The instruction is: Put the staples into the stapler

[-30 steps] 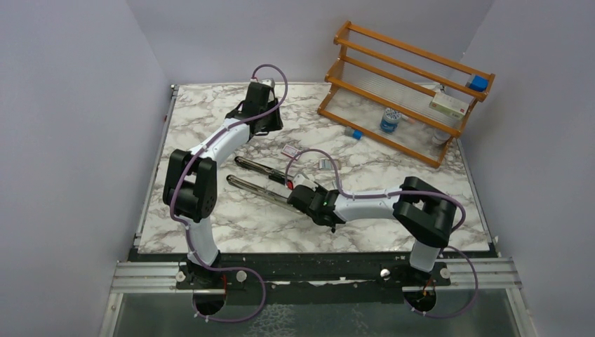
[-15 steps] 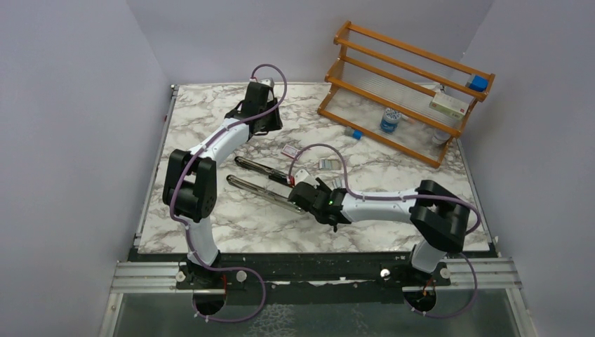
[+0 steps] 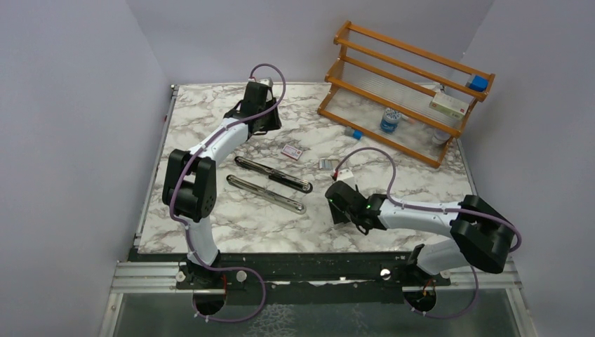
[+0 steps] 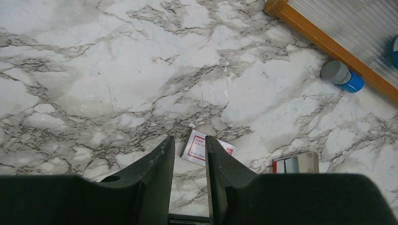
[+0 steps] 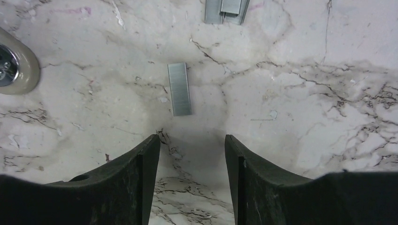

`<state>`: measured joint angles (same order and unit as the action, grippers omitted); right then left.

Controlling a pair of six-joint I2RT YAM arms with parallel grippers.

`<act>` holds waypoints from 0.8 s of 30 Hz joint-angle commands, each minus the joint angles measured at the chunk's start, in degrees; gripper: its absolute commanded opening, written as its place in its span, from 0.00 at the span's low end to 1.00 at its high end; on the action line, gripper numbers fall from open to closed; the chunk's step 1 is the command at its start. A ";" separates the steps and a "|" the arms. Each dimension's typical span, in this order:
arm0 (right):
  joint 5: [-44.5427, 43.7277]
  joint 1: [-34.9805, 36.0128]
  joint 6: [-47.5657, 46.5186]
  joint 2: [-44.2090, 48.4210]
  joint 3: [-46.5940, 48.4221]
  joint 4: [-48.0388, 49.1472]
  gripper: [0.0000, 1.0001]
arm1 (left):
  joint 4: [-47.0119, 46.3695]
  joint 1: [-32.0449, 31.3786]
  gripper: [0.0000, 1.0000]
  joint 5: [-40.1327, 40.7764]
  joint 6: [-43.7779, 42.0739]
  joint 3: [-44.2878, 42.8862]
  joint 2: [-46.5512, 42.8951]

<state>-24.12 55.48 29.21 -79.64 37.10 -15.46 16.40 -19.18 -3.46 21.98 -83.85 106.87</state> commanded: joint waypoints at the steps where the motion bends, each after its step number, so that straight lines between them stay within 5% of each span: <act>1: -0.33 0.17 6.21 0.51 -3.25 5.19 0.58 | -0.40 0.31 0.33 -0.56 -0.01 0.07 -1.06; 12: -1.11 0.40 4.49 0.69 -11.06 18.94 0.47 | -0.40 0.33 0.33 -1.18 0.21 0.01 -0.66; 24: -3.22 2.24 7.61 -3.64 -9.96 17.73 0.33 | -0.57 0.28 0.33 -2.11 0.52 0.10 -0.22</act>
<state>-28.47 56.88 34.92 -80.62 28.12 5.98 16.40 -19.18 -4.32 22.04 -83.85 106.89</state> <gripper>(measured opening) 0.360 0.331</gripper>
